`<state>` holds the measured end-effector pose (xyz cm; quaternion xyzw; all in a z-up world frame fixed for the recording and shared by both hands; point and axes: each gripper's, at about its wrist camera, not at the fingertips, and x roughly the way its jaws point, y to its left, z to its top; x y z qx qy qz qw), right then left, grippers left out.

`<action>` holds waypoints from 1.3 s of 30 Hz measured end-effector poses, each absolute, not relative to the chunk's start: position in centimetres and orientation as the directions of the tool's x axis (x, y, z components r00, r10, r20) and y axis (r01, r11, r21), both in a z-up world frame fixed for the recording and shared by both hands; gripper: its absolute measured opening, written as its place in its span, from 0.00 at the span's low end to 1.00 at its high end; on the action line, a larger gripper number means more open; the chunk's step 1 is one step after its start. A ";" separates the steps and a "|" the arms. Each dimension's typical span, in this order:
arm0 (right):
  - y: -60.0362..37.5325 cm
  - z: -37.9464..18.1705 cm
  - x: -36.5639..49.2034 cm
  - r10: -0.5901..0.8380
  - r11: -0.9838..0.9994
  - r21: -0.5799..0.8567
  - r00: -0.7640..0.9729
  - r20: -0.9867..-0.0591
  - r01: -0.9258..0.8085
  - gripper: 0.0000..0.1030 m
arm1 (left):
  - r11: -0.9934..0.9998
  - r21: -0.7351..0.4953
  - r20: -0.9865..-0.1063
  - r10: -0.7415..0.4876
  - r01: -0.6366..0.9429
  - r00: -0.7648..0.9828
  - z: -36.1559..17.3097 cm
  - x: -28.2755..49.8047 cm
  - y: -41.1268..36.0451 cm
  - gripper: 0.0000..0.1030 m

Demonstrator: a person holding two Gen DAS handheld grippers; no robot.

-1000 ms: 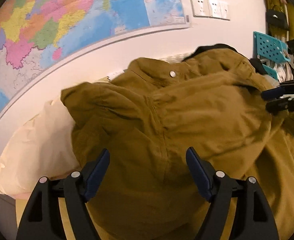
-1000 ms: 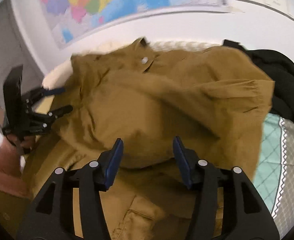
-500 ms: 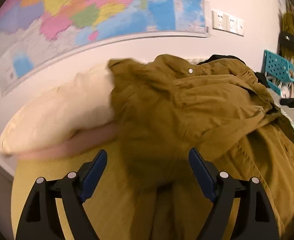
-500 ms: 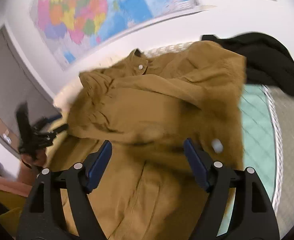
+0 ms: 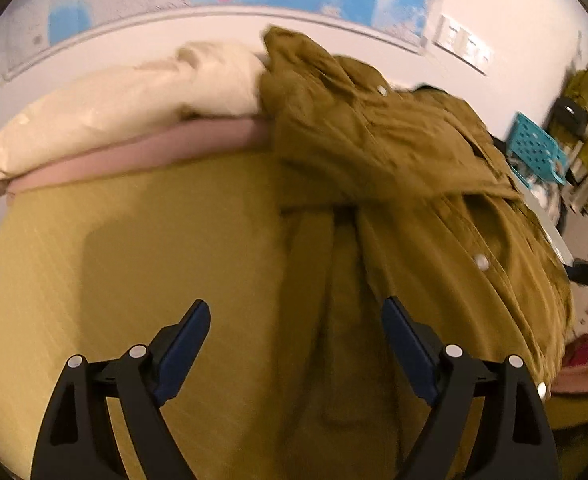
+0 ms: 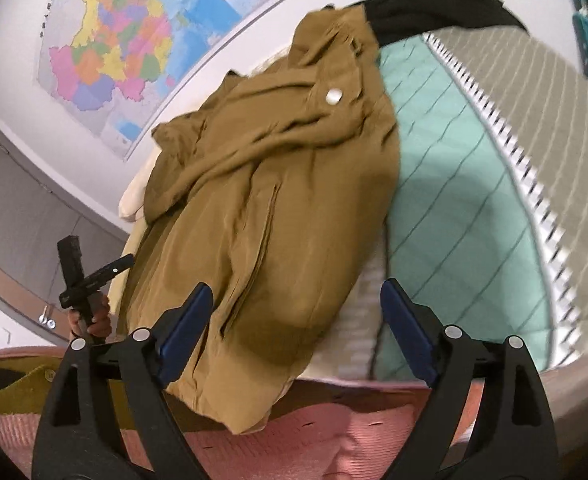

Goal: Fold large clothes

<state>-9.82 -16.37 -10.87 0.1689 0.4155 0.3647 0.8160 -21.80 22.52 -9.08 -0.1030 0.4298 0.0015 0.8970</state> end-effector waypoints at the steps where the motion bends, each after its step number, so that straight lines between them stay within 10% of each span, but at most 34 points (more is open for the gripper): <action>1: -16.1 -10.9 -10.1 0.742 0.670 0.578 0.390 -0.546 -0.466 0.84 | 0.976 -0.205 -0.777 -0.121 -0.067 0.618 -9.5 -21.9 22.1 0.83; 11: -12.4 -11.4 -11.2 0.869 0.493 0.657 0.275 -0.413 -0.571 0.77 | 0.965 -0.258 -0.771 -0.237 0.051 0.591 -10.5 -22.6 18.9 0.89; 14: -12.2 -11.4 -11.5 0.863 0.501 0.638 0.286 -0.416 -0.585 0.73 | 0.972 -0.232 -0.772 -0.205 0.034 0.601 -10.4 -22.8 18.3 0.68; 18: -12.4 -12.1 -11.1 0.814 0.579 0.620 0.329 -0.479 -0.529 0.17 | 0.978 -0.206 -0.784 -0.138 -0.043 0.605 -10.0 -22.5 18.9 0.27; 20: -13.8 -11.9 -11.0 0.849 0.528 0.684 0.331 -0.412 -0.503 0.10 | 0.969 -0.240 -0.775 -0.159 -0.052 0.611 -9.4 -22.5 19.3 0.09; 24: -16.7 -7.5 -12.7 0.867 0.482 0.678 0.416 -0.275 -0.556 0.03 | 0.945 -0.324 -0.722 -0.216 -0.044 0.658 -6.9 -22.9 20.0 0.06; 30: -19.4 -2.9 -15.0 0.852 0.497 0.598 0.484 -0.200 -0.628 0.03 | 0.896 -0.445 -0.665 -0.332 0.003 0.668 -6.1 -23.7 21.1 0.08; 35: -18.8 -8.4 -13.2 0.833 0.545 0.651 0.428 -0.350 -0.529 0.08 | 0.927 -0.356 -0.786 -0.230 -0.116 0.574 -9.5 -23.2 21.9 0.11; 38: -19.8 -11.0 -12.9 0.813 0.569 0.682 0.437 -0.384 -0.459 0.61 | 0.935 -0.332 -0.790 -0.202 -0.127 0.578 -9.5 -23.4 22.0 0.17; 39: -20.1 -11.5 -13.1 0.810 0.571 0.692 0.445 -0.383 -0.443 0.63 | 0.944 -0.301 -0.793 -0.170 -0.133 0.585 -9.1 -23.4 21.8 0.22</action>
